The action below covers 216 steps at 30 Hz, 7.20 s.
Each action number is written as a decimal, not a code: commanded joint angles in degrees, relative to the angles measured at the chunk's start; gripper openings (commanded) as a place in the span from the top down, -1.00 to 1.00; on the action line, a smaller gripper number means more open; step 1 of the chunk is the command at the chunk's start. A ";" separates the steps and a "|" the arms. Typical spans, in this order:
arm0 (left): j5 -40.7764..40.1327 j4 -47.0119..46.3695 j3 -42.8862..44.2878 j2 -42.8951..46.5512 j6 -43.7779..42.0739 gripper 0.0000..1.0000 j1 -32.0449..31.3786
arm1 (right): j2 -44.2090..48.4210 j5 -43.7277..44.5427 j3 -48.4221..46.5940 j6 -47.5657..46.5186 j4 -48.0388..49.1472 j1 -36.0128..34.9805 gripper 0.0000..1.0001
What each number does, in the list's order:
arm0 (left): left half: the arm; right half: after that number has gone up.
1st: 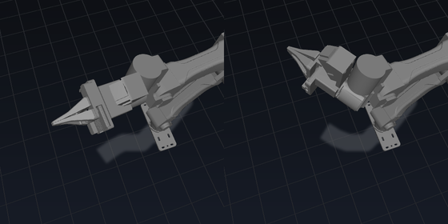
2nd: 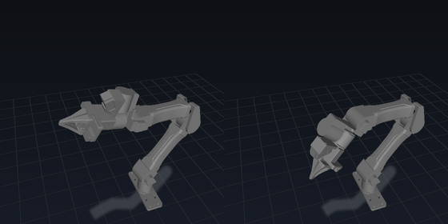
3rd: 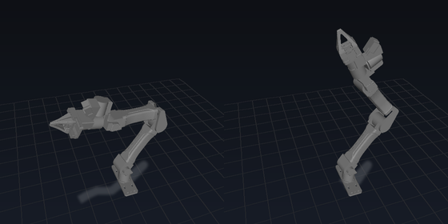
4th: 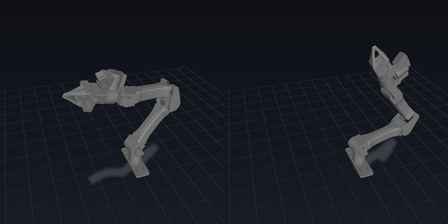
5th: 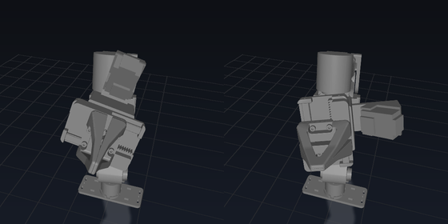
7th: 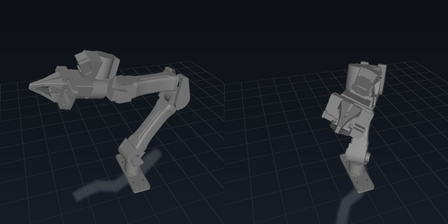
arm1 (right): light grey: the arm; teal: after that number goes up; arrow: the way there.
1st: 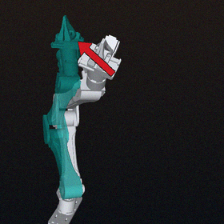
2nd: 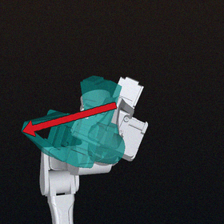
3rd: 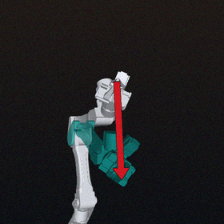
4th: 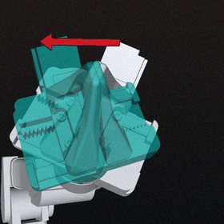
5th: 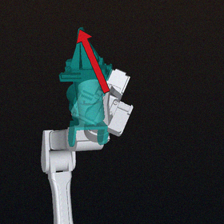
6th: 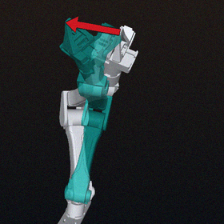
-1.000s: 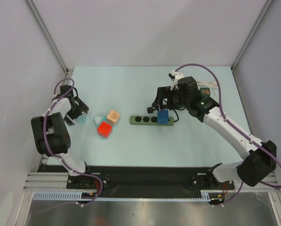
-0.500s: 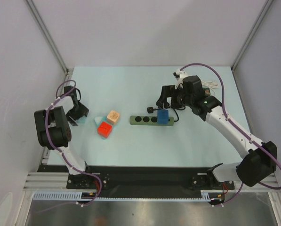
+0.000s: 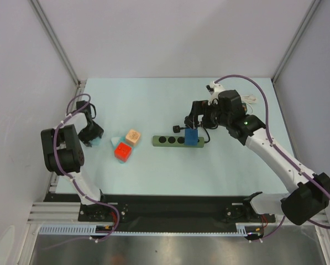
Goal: Insert the plug
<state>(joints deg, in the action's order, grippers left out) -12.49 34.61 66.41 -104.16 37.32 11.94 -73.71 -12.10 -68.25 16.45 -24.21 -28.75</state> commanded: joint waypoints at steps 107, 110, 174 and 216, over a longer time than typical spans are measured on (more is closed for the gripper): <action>14.69 -25.21 -9.98 50.11 44.94 0.99 -43.59 | -16.81 19.57 5.41 -12.75 82.03 -28.29 -0.09; 14.25 -25.12 -10.51 50.37 45.30 0.99 -43.67 | -17.17 18.78 4.97 -12.76 81.52 -28.20 0.45; 19.00 -11.24 -18.25 58.90 -11.21 -0.99 -22.05 | -41.76 -11.01 -43.18 -59.24 -36.08 -8.78 1.00; 12.58 -10.70 -21.24 60.04 -14.38 -0.99 -21.70 | -56.72 1.46 -51.19 -70.59 -38.28 -12.64 1.00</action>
<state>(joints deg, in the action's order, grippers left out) 0.58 24.73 45.08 -44.25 23.90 -10.28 -129.88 -12.91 -117.54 -52.84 -63.09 -41.21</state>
